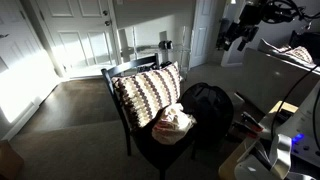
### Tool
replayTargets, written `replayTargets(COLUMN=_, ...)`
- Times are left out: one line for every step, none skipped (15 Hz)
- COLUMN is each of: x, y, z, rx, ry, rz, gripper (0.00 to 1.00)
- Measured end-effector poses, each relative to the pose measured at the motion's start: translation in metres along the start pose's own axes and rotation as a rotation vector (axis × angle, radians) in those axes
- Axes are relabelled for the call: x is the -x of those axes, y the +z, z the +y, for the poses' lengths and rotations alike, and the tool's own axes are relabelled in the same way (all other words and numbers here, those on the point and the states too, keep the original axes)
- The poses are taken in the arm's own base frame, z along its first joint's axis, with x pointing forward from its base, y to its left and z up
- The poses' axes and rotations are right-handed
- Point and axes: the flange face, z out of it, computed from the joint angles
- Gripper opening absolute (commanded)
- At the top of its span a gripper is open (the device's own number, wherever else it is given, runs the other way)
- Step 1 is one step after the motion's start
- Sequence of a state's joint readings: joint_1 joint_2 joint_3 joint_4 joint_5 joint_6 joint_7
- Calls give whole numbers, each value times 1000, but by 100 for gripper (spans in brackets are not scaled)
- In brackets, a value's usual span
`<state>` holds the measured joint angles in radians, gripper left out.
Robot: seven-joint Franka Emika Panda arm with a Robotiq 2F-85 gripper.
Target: Put the cloth in the laundry basket
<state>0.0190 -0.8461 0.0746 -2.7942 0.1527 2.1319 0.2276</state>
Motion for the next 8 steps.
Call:
replayTargets(x=3, y=6, z=2, rx=4, ry=2, rz=-14, gripper=100)
replayTargets(x=5, y=11, z=3, rx=8, ry=3, rz=-26, gripper=100)
replayTargets(x=5, y=13, z=3, rx=9, ry=4, rz=-31, gripper=100)
replayTargets(x=5, y=14, z=3, rx=10, ry=4, rz=-32, gripper=100)
replayTargets(x=5, y=14, z=3, rx=10, ry=4, rz=-32, gripper=100)
replayTargets(x=5, y=14, z=3, rx=10, ry=4, rz=-32, gripper=100)
replayTargets(x=5, y=14, z=3, rx=10, ry=4, rz=-32, gripper=100)
replayTargets(x=5, y=14, z=3, rx=10, ry=4, rz=-32, gripper=100)
